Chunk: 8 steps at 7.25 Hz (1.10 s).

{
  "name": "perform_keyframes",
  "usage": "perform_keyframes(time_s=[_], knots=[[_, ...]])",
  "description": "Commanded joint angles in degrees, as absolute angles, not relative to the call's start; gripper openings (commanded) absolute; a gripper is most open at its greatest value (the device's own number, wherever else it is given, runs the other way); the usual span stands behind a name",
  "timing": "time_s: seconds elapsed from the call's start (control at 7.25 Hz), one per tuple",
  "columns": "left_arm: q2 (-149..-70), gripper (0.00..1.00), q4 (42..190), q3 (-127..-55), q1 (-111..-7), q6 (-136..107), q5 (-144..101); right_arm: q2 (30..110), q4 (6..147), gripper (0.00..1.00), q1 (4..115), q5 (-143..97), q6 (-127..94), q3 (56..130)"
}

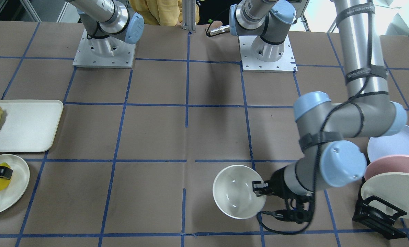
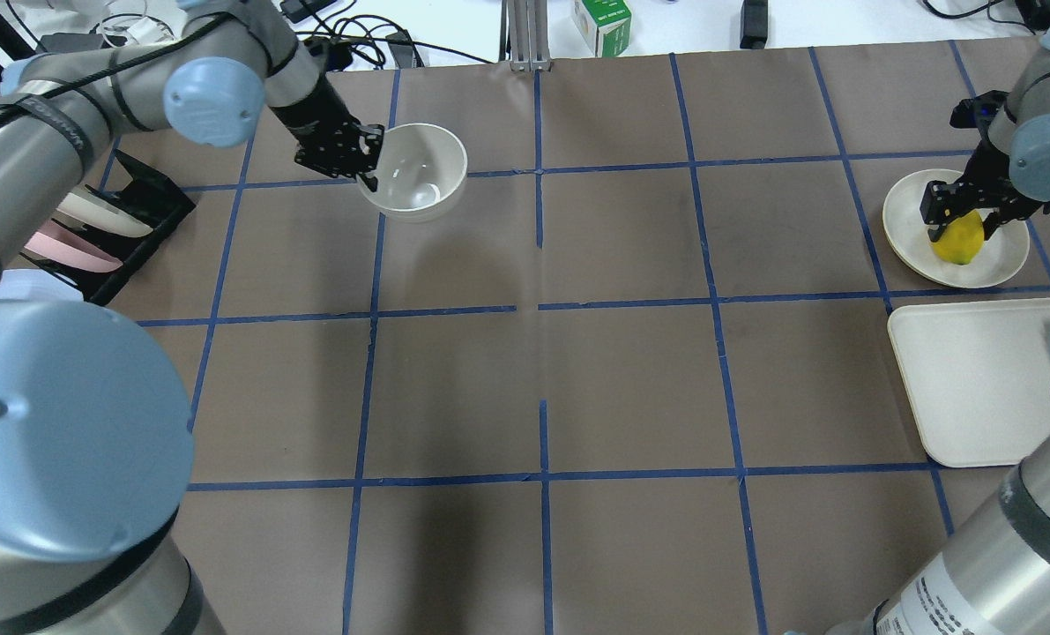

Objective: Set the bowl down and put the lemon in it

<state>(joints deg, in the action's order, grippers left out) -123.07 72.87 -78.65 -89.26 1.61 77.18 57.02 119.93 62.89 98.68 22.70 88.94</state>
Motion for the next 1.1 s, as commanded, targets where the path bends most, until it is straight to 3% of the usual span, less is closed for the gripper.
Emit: perform_keyframes(time_s=[0.0,0.41,0.83,0.97], knots=[[-117.6,0.0,68.8,-89.9,-96.5,-6.4,77.2,58.0,119.0,0.0,62.8,100.3,25.7,88.1],[-116.0,0.0,59.0,-96.6,-101.0,-13.4,77.3,66.7,107.6,0.0,66.0,99.1,22.6,88.2],[-118.0,0.0,53.0,-97.6,-102.4,-14.6,77.5,72.8,100.7,0.0,79.4,95.3,6.2,88.7],[-117.8,0.77,53.2,-97.8,-102.4,-14.3,78.7,73.0,100.9,0.0,84.0,94.3,2.0,88.3]])
